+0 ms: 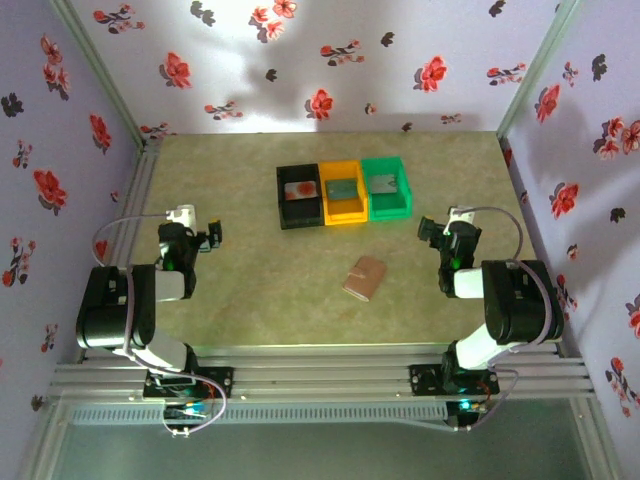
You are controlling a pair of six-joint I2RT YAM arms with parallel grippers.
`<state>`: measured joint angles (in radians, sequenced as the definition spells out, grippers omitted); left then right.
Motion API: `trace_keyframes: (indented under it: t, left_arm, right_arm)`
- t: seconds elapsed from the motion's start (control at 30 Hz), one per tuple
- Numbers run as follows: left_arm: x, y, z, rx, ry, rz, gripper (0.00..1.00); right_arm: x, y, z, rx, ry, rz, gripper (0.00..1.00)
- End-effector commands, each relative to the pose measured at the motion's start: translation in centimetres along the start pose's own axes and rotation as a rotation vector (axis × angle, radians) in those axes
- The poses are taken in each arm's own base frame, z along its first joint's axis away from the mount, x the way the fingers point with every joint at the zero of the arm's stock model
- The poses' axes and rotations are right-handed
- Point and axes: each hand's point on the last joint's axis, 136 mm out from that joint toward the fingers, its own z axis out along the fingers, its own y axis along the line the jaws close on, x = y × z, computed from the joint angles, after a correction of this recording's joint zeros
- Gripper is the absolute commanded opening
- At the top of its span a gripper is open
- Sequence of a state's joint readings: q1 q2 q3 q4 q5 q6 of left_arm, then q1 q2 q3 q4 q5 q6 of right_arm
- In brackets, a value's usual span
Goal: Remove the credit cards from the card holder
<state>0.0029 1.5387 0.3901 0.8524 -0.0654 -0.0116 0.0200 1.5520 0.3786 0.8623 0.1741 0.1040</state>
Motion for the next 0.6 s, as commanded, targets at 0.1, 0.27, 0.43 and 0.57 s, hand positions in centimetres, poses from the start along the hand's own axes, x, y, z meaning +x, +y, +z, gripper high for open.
trace_keyframes:
  t: [0.1, 0.27, 0.43, 0.57]
  left_arm:
    - [-0.8, 0.1, 0.2, 0.004, -0.023, 0.004, 1.0]
    - [-1.3, 0.6, -0.3, -0.025, -0.047, -0.01, 1.0]
    - [-6.1, 2.7, -2.5, -0.141, -0.032, -0.108, 1.0]
    - [-10.2, 3.2, -5.2, -0.146, -0.016, -0.388, 1.0]
  right_arm:
    - [-5.5, 0.7, -3.1, 0.117, -0.073, -0.099, 0.99]
    - [-10.3, 0.1, -7.4, 0.118, -0.158, 0.249, 0.99]
    - [-11.2, 2.8, -9.1, -0.096, -0.175, 0.499, 0.99]
    - [-10.6, 6.3, -9.3, -0.223, -0.023, 0.439, 0.99]
